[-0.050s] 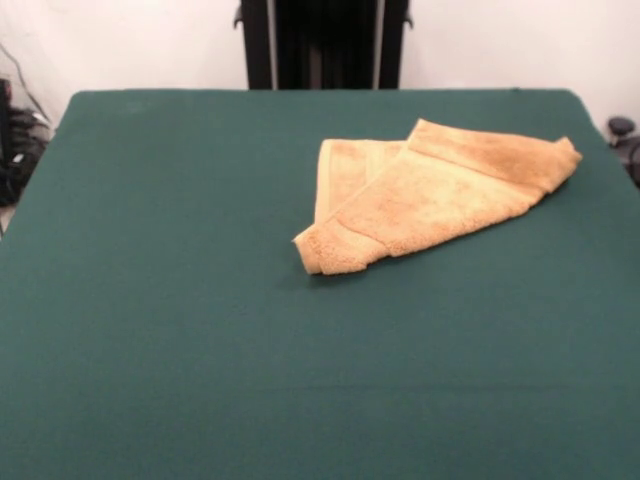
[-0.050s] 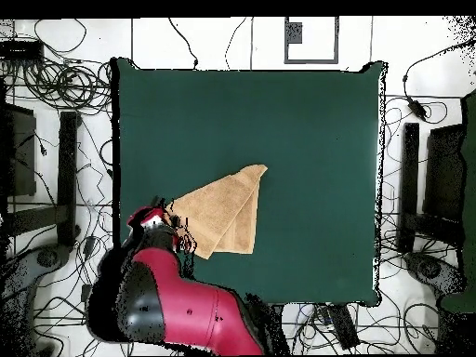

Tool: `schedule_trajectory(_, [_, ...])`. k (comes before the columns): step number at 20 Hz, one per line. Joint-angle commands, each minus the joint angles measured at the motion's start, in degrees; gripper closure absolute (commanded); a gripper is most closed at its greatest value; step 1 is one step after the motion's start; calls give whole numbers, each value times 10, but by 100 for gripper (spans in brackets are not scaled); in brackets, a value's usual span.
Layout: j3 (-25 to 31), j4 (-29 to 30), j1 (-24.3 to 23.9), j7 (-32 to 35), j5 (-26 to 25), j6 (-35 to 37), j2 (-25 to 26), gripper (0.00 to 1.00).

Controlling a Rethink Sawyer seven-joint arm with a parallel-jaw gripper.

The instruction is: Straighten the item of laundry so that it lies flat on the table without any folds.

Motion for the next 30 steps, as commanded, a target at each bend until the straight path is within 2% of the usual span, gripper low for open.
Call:
schedule_trajectory(1, [175,116,-78,-29,-111,-51,11,0])
schedule_trajectory(3, [189,119,-101,-20,-145,-55,12,0])
schedule_trajectory(9, [179,111,-118,3,-218,-81,31,0])
schedule_trajectory(15, [123,88,-93,16,-275,-128,82,0])
schedule_trajectory(18, [91,73,-77,15,-293,-135,100,0])
schedule_trajectory(25, [13,29,-49,7,-317,-177,183,0])
schedule_trajectory(30, [-44,-6,-26,-9,-321,-162,218,0])
